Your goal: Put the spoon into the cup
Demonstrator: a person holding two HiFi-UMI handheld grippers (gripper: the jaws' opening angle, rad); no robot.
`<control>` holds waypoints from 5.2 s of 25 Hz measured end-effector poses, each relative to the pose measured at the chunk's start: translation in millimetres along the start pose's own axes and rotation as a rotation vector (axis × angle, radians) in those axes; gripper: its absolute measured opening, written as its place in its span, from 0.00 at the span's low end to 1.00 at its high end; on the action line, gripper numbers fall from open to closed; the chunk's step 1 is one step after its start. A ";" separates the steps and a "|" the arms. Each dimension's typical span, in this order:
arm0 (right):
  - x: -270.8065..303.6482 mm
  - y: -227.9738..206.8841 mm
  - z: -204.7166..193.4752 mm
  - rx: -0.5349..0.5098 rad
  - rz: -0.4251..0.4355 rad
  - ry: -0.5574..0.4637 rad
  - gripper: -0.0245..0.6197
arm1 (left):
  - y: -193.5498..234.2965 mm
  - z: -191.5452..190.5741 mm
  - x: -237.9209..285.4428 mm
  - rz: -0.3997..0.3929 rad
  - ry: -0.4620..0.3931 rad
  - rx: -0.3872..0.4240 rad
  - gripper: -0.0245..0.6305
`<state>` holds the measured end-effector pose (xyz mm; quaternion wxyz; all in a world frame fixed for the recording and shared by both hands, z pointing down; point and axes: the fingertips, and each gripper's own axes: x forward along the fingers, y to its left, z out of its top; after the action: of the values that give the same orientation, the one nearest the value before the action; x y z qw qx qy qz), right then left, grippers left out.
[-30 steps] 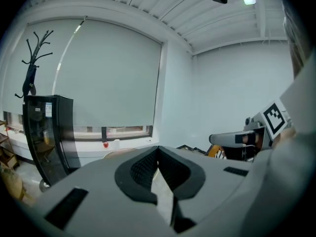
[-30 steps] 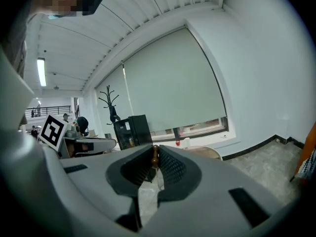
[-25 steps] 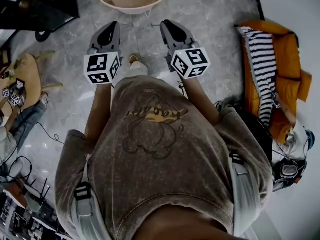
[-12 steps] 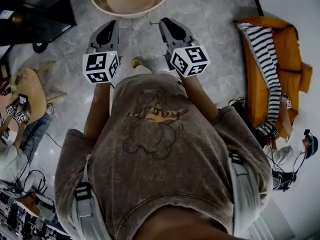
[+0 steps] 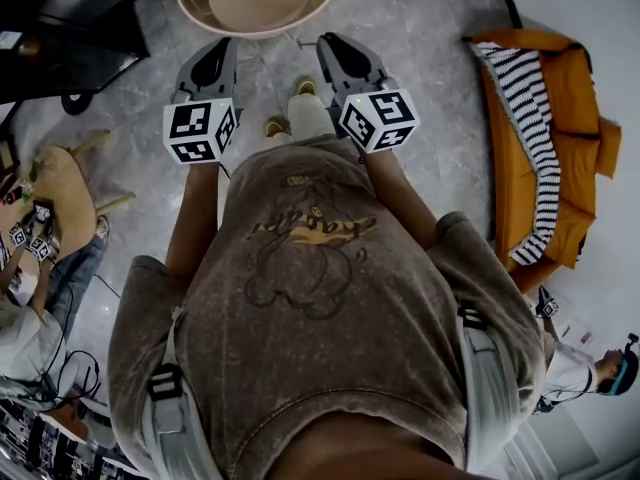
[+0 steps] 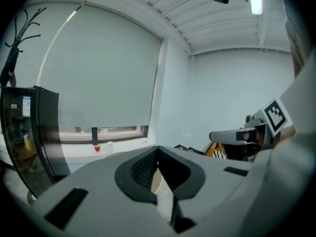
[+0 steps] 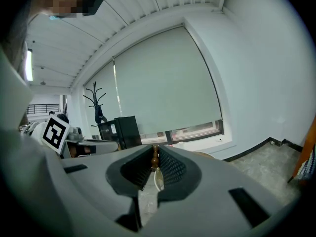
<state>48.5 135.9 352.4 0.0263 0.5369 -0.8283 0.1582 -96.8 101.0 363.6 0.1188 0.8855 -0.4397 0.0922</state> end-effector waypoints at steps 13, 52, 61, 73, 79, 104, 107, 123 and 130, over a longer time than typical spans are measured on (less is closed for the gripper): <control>33.4 -26.8 8.9 -0.009 0.014 -0.005 0.12 | 16.6 9.4 39.4 0.010 -0.008 -0.009 0.07; 217.8 -132.4 86.3 -0.022 0.215 0.043 0.12 | 91.6 80.3 211.1 0.132 0.017 -0.038 0.07; 239.9 -150.1 94.6 -0.022 0.266 0.046 0.12 | 103.9 86.2 232.0 0.196 0.005 -0.060 0.07; 262.7 -148.1 106.4 -0.024 0.234 0.031 0.12 | 120.5 91.3 243.2 0.162 0.014 -0.057 0.07; 275.4 -147.2 108.1 -0.011 0.211 0.028 0.12 | 130.4 97.5 253.2 0.133 0.020 -0.050 0.07; 345.1 -155.0 94.3 0.015 0.173 0.079 0.12 | 181.5 80.3 298.2 0.074 0.082 -0.084 0.07; 350.4 -156.7 94.4 0.014 0.172 0.080 0.12 | 185.7 79.4 303.0 0.072 0.087 -0.089 0.07; 373.2 -170.5 74.1 0.014 0.177 0.146 0.12 | 193.6 65.9 329.7 0.054 0.127 -0.108 0.07; 392.2 -181.4 53.8 0.024 0.185 0.177 0.12 | 198.4 47.0 343.8 0.051 0.156 -0.126 0.07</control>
<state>52.6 -293.0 427.5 0.0783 0.4424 -0.8667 0.2166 -47.8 -288.9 436.5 0.2057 0.8548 -0.4565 0.1361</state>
